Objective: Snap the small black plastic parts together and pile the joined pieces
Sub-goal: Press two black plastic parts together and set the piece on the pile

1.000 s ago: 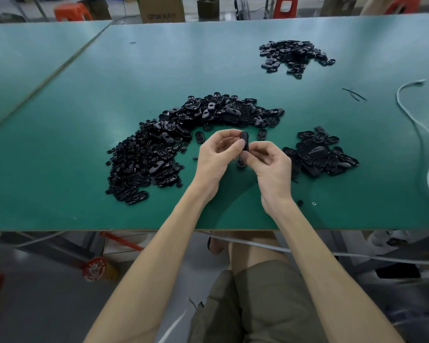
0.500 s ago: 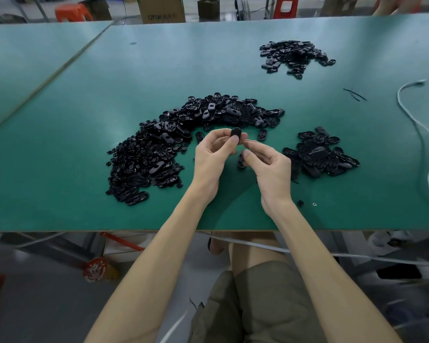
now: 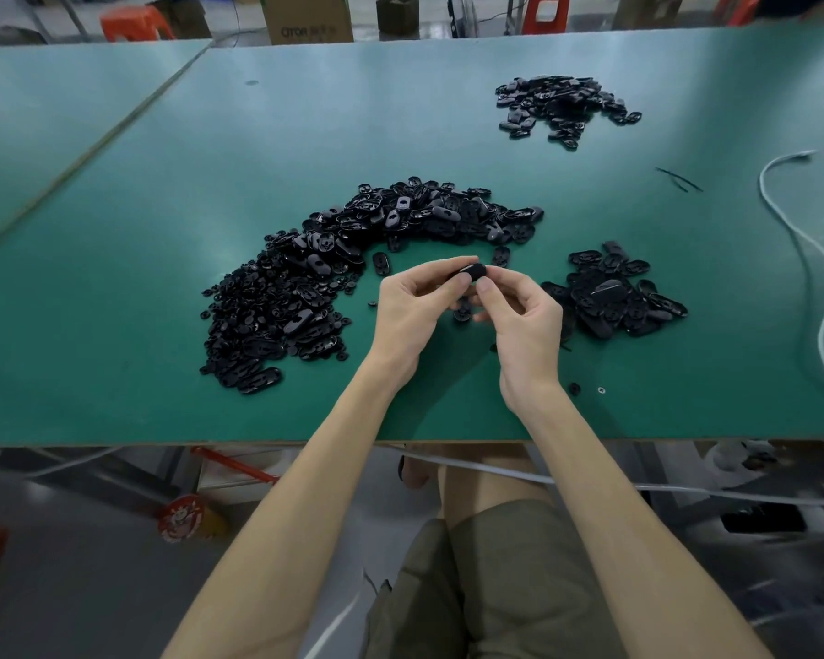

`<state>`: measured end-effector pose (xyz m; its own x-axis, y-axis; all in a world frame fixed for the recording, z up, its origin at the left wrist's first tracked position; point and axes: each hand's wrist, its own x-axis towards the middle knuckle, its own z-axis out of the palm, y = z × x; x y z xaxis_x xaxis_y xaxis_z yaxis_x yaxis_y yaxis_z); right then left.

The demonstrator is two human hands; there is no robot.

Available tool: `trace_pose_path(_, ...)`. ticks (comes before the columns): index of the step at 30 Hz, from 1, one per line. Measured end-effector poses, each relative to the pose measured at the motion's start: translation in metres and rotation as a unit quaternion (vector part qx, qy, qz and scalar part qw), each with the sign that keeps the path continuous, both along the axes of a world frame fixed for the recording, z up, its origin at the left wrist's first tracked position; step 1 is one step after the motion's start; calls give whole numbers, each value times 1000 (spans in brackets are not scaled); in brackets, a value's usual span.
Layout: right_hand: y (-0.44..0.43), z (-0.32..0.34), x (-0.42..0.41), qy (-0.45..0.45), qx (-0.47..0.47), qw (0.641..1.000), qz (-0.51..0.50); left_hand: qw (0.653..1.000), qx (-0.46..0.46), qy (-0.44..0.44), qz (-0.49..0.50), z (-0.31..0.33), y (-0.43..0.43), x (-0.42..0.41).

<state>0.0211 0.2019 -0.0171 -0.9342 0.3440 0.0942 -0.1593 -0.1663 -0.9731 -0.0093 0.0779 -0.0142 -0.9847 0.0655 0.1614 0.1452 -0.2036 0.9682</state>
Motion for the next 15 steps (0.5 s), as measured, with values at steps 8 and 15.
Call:
trace_pose_path(8,0,1,1,5,8,1000,-10,1000,-27,10,-5,0,1,1)
trace_pose_path(15,1,1,1,0,0,1000,-23,999,-35,13,-16,0,1,1)
